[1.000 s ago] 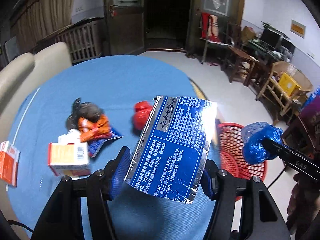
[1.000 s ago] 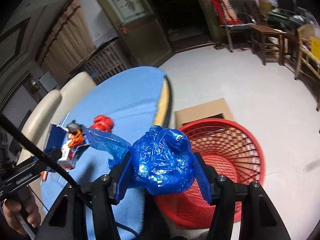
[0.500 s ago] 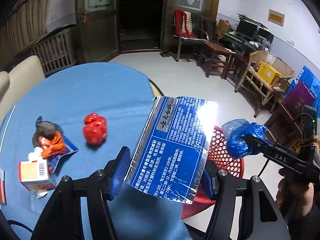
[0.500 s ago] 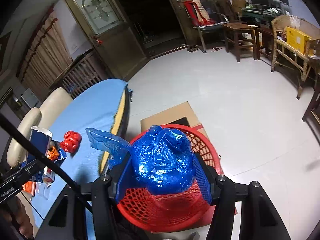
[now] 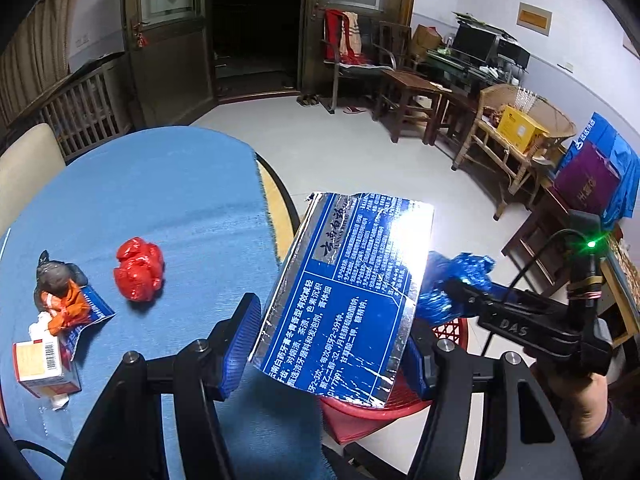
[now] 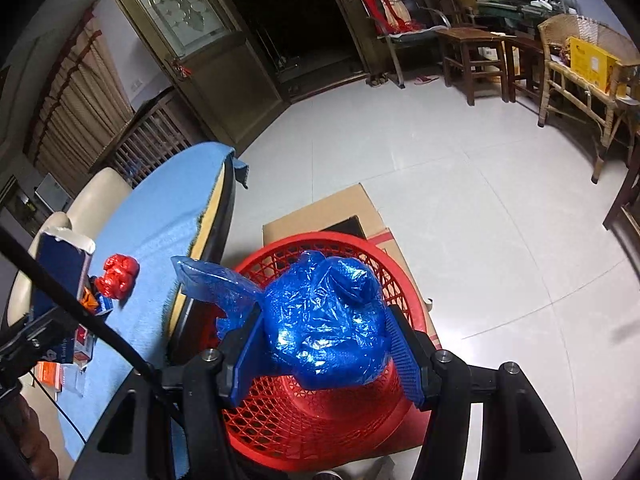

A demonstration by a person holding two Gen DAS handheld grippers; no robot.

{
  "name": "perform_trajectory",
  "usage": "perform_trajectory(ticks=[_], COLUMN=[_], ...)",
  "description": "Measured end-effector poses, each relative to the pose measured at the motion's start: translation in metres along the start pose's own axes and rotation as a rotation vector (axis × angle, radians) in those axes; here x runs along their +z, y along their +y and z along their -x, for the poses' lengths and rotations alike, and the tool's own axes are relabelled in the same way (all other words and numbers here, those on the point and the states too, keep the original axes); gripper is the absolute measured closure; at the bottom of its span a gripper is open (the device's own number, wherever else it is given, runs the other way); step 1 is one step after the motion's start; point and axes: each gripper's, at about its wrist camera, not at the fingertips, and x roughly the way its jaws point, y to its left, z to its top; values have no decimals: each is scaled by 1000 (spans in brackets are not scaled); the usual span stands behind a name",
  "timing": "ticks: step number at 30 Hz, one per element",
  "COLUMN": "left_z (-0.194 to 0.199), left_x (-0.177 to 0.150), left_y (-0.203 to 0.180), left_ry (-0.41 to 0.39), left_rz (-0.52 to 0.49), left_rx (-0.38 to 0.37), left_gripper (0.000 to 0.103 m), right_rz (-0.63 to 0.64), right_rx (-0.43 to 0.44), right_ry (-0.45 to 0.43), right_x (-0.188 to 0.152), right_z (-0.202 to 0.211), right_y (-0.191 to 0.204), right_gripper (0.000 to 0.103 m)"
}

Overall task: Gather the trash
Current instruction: 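Carry the blue bag into the red basket and open the right tool while the left tool carries the packet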

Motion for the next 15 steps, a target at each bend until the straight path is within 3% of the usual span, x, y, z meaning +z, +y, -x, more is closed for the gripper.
perform_trajectory(ticks=[12, 15], left_z=[-15, -19], left_x=[0, 0], left_y=[-4, -3], left_ry=[28, 36], left_rz=[3, 5], left_rx=[-4, -6], left_gripper=[38, 38], right_rz=[-3, -16], right_rx=[-16, -21], right_ry=[102, 114], right_x=[-5, -5], right_z=[-40, -43], right_y=[0, -3], right_gripper=[38, 30])
